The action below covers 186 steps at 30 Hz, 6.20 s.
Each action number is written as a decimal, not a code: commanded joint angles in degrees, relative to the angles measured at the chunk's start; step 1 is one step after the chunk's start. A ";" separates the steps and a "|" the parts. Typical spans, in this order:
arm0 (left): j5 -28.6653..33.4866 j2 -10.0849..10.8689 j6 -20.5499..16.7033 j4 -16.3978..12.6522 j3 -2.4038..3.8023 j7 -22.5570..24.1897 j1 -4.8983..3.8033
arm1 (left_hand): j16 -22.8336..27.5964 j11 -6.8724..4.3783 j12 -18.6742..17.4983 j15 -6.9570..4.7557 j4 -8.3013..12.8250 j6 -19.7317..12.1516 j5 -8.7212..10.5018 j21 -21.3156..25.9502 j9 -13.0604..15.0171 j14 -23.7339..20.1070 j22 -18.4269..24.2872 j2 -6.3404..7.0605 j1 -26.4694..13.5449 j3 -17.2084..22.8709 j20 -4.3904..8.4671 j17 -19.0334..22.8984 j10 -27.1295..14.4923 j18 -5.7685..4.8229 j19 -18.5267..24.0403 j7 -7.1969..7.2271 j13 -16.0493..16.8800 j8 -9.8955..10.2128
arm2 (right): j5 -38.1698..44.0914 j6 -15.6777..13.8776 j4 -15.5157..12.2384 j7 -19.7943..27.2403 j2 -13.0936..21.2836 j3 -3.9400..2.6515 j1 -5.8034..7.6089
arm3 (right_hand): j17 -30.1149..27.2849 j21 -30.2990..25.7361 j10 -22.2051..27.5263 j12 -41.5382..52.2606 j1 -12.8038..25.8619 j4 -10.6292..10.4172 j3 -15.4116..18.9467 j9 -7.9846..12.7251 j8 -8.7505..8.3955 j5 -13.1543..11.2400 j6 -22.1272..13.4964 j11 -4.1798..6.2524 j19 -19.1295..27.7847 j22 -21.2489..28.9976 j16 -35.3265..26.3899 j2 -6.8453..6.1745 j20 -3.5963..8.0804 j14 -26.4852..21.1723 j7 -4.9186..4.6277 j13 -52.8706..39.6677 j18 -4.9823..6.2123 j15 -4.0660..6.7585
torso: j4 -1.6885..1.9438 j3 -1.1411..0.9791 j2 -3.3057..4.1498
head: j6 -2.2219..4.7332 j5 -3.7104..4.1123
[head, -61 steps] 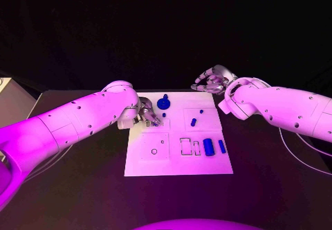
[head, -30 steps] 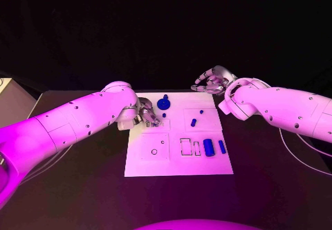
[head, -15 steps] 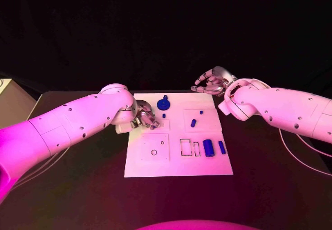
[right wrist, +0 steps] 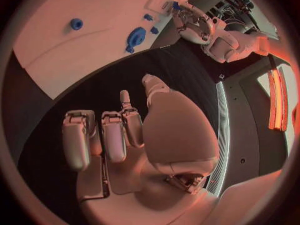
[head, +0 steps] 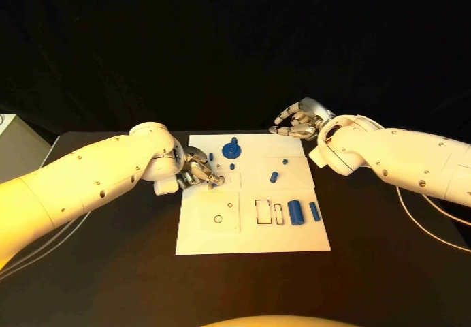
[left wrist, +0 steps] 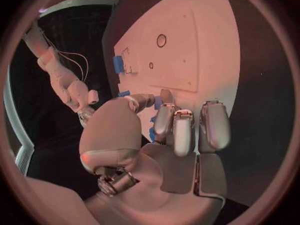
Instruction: Assemble the parts on the task board
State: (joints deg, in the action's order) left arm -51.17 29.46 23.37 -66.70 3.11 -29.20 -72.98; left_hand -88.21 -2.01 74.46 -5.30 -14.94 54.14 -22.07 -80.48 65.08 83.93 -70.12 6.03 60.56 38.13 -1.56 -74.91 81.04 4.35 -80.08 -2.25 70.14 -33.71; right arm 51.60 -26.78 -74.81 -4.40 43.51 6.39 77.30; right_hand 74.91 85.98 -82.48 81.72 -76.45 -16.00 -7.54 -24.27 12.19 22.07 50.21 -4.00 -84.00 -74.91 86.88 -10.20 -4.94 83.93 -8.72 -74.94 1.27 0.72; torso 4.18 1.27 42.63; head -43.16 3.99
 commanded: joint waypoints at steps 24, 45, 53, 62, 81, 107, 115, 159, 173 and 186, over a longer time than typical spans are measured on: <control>19.23 10.41 6.51 -4.49 0.62 22.01 2.08 | 0.23 0.34 -0.82 0.57 7.98 -0.60 2.46 1.09 -1.17 4.97 1.29 -2.71 0.59 5.65 -0.13 -11.93 -1.78 0.13 1.29 0.01 -1.16 2.97 | 15.67 0.13 -12.99 5.85 4.08 1.06 -3.28 | 9.19 0.94 -0.67 0.44 -6.47 1.76 -4.91 -0.05 0.25 -1.86 0.21 0.19 -4.98 -12.56 0.00 -1.49 -0.01 4.63 -0.06 -8.41 -0.47 -0.03 | -0.02 -0.10 0.03 | 1.44 -0.34; 25.04 13.81 4.87 -7.84 1.64 29.45 6.33 | 0.53 0.33 -1.13 0.53 7.29 -0.71 2.42 1.56 -1.36 4.71 1.99 -3.06 1.20 4.25 -0.11 -11.45 -2.46 0.30 1.87 0.06 -1.66 3.80 | 18.46 -6.54 -19.67 6.98 0.40 1.51 -6.92 | 9.36 1.14 -1.10 0.87 -7.63 1.76 -8.15 0.55 -0.72 -5.62 0.83 0.23 -5.05 -12.75 0.06 -2.01 0.03 4.68 -0.05 -8.66 -0.52 0.02 | 0.16 0.04 0.01 | 1.88 -0.13; 24.67 13.96 5.54 -8.92 1.74 29.25 6.51 | 0.51 0.33 -1.10 0.53 7.33 -0.70 2.42 1.59 -1.39 4.71 2.03 -3.00 1.36 4.10 -0.11 -11.49 -2.47 0.30 1.91 0.07 -1.63 3.91 | 17.65 -7.11 -20.20 7.37 -0.89 1.53 -7.22 | 9.42 1.07 -0.96 0.71 -7.40 1.66 -8.72 0.84 -1.39 -5.74 0.28 0.01 -5.03 -12.71 0.09 -2.59 -0.04 4.70 -0.31 -8.51 -0.50 -0.13 | 0.03 0.05 0.00 | 1.68 -0.34; 24.17 13.88 5.78 -9.11 1.76 28.90 6.65 | 0.48 0.32 -1.04 0.53 7.38 -0.68 2.41 1.59 -1.41 4.73 2.00 -2.95 1.49 3.99 -0.11 -11.53 -2.47 0.30 1.91 0.07 -1.59 3.98 | 16.35 -8.03 -20.05 8.41 -1.12 1.53 -7.30 | 9.45 1.07 -0.93 0.72 -7.08 1.36 -9.03 1.00 -1.82 -4.14 0.18 -0.14 -5.03 -12.72 0.10 -2.96 -0.17 4.71 -0.45 -8.48 -0.50 -0.27 | -0.02 0.00 -0.02 | 1.98 -0.44; 23.98 13.48 4.30 -8.99 1.76 28.66 6.80 | 0.59 1.99 -2.01 1.84 6.98 -2.99 2.14 1.90 -5.70 4.55 2.29 -3.00 5.17 2.94 -1.13 -11.32 -4.12 0.37 2.29 -2.02 -3.37 10.57 | 14.21 -5.40 -19.76 11.02 -1.34 1.52 -7.32 | 9.56 1.23 -1.07 0.90 -7.30 1.42 -9.70 1.02 -1.87 -3.83 0.60 -0.14 -5.09 -12.85 0.15 -2.78 -0.23 4.73 -0.43 -8.62 -0.54 -0.30 | 0.01 -0.01 -0.04 | 2.17 -0.34; 23.46 13.29 5.17 -9.13 1.75 28.29 6.80 | 0.49 2.67 -2.95 2.52 8.23 -2.13 2.04 1.91 -8.97 4.57 2.20 -2.61 7.61 2.65 -1.80 -11.42 -5.25 0.41 2.37 -2.79 -4.92 13.39 | 14.17 -1.85 -18.58 11.06 -1.78 1.52 -7.30 | 9.52 1.21 -0.97 0.82 -7.64 1.82 -11.03 1.16 -2.14 -5.89 1.43 0.35 -5.07 -12.87 0.10 -2.91 0.03 4.70 0.19 -8.49 -0.54 0.13 | 0.00 -0.01 -0.01 | 1.97 -0.36; 23.31 13.26 5.26 -9.04 1.75 28.10 6.80 | 0.47 2.65 -2.95 2.52 8.28 -1.93 1.99 1.95 -9.05 4.58 2.26 -2.63 7.70 2.65 -1.81 -11.46 -5.25 0.43 2.41 -2.77 -4.95 13.37 | 14.41 -2.35 -18.70 11.60 -1.81 1.52 -7.30 | 9.58 1.26 -1.09 0.93 -8.08 2.33 -12.12 1.39 -2.68 -7.13 1.51 0.85 -5.08 -12.92 0.11 -2.81 0.45 4.71 0.82 -8.57 -0.55 0.68 | 0.00 -0.02 -0.03 | 1.86 -0.35; 22.86 12.85 6.00 -8.51 1.74 27.48 6.80 | 0.38 2.50 -2.89 2.43 8.56 -0.93 1.63 1.90 -9.33 4.63 2.17 -2.44 7.91 2.93 -1.82 -11.58 -5.19 0.44 2.39 -2.58 -4.97 13.12 | 18.62 1.55 -18.60 10.46 -2.06 1.52 -7.27 | 9.70 1.17 -1.00 0.75 -8.07 3.86 -14.38 2.21 -4.31 -9.38 1.35 2.44 -5.06 -12.91 0.08 -3.54 1.91 4.75 2.36 -8.40 -0.53 2.28 | 0.02 0.01 -0.03 | 1.62 -0.32; 22.78 12.91 5.66 -8.31 1.74 27.29 6.80 | 0.35 2.49 -2.91 2.42 8.56 -0.85 1.62 1.89 -9.36 4.65 2.16 -2.41 7.88 2.98 -1.81 -11.64 -5.20 0.44 2.38 -2.58 -5.00 13.10 | 17.57 -1.38 -18.56 11.60 -1.93 1.52 -7.27 | 9.84 1.44 -1.61 1.34 -6.89 4.36 -17.33 1.68 -2.02 -9.10 7.41 2.91 -5.18 -13.16 0.07 -0.53 2.67 4.80 3.21 -8.90 -0.61 3.00 | 0.00 -0.04 -0.03 | 1.51 -0.37; 22.90 12.91 4.57 -8.17 1.74 27.80 6.80 | 0.41 2.50 -2.99 2.41 8.54 -0.77 1.64 1.97 -9.42 4.61 2.31 -2.35 7.83 3.06 -1.80 -11.54 -5.25 0.48 2.48 -2.59 -5.11 13.09 | 17.80 -1.75 -18.13 10.18 -1.95 1.52 -7.27 | 9.87 1.47 -1.63 1.29 -6.20 5.66 -19.39 1.10 -0.54 -13.11 9.26 3.45 -5.21 -13.21 0.02 0.69 3.08 4.82 3.81 -8.90 -0.63 3.40 | 0.02 -0.01 -0.03 | 1.51 -0.32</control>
State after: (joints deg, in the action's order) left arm -28.43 42.36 28.84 -75.06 4.80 -2.15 -66.15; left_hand -87.98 0.54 71.57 -3.25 -12.23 52.43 -20.30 -78.70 55.67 83.94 -67.90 3.81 67.53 35.42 -2.98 -74.91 76.09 4.34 -77.70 -5.22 65.08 -20.45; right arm 68.95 -28.65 -93.00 6.04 41.55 7.89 70.09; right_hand 74.91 87.08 -84.03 82.71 -82.72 -10.51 -26.76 -22.55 11.24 9.13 58.51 -1.02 -84.01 -74.92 86.88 -9.84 -2.45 83.90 -5.56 -74.91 1.27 3.63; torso 4.18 1.24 42.60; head -41.63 3.65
